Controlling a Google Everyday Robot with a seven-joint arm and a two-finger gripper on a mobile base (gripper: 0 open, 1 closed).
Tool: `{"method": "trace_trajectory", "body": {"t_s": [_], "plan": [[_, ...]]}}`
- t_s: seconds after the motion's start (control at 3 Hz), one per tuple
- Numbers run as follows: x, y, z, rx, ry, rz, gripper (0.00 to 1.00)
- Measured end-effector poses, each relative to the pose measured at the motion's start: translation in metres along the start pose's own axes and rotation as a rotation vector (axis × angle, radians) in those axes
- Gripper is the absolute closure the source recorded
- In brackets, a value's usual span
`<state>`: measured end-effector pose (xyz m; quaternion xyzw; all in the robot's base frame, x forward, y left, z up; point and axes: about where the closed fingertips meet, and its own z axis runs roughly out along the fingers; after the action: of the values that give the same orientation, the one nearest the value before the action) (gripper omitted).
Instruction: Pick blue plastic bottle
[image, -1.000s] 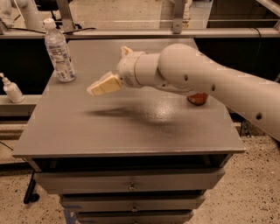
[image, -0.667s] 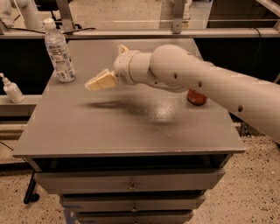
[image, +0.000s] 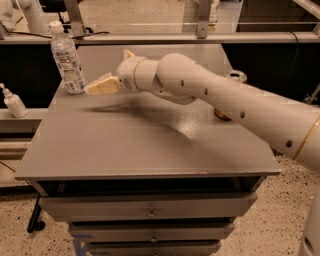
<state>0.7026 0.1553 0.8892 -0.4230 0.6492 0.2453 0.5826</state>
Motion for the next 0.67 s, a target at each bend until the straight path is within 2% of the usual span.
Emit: {"method": "trace_trajectory", "body": {"t_s": [0.67], "plan": [[-0.014, 0.003, 0.054, -0.065, -0.127, 0.088, 0.0]]}}
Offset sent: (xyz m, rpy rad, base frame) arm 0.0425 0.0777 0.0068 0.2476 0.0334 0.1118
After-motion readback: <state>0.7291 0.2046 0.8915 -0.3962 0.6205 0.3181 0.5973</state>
